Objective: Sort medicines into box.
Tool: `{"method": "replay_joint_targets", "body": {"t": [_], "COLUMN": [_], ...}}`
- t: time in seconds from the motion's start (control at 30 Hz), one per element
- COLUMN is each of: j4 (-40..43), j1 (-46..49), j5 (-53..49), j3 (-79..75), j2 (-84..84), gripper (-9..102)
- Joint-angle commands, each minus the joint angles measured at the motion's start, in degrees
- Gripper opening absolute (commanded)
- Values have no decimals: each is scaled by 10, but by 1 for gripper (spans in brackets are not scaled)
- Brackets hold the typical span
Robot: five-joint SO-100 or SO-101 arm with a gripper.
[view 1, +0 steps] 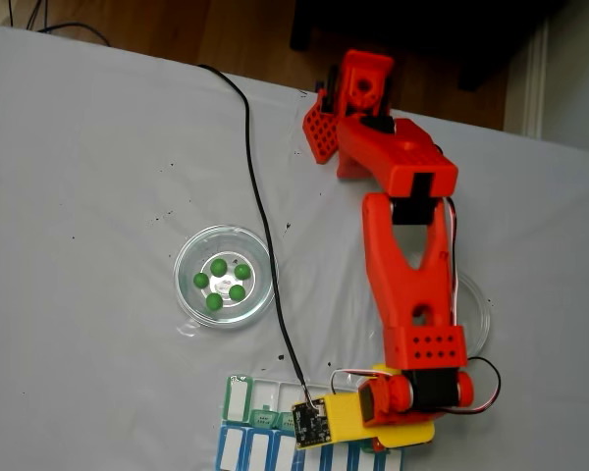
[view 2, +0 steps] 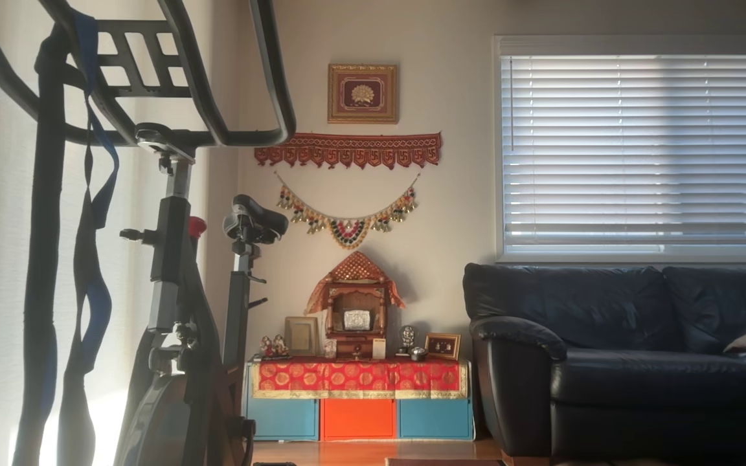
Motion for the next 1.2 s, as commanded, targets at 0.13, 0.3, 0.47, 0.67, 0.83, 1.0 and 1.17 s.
{"method": "replay_joint_targets", "body": {"t": [0.13,0.3,0.47,0.67,0.83,1.0,1.17], "j4": [18,33,41,36,25,40,156], "j1": [9,12,12,10,7,3,-16], "j5": [-1,-2,-8,-15,-21,-30,-49], "j3": [-25,-42,-29,2,34,40,-51], "j2": [83,78,97,123,145,156,127], "gripper": [21,25,29,27,28,25,1]}}
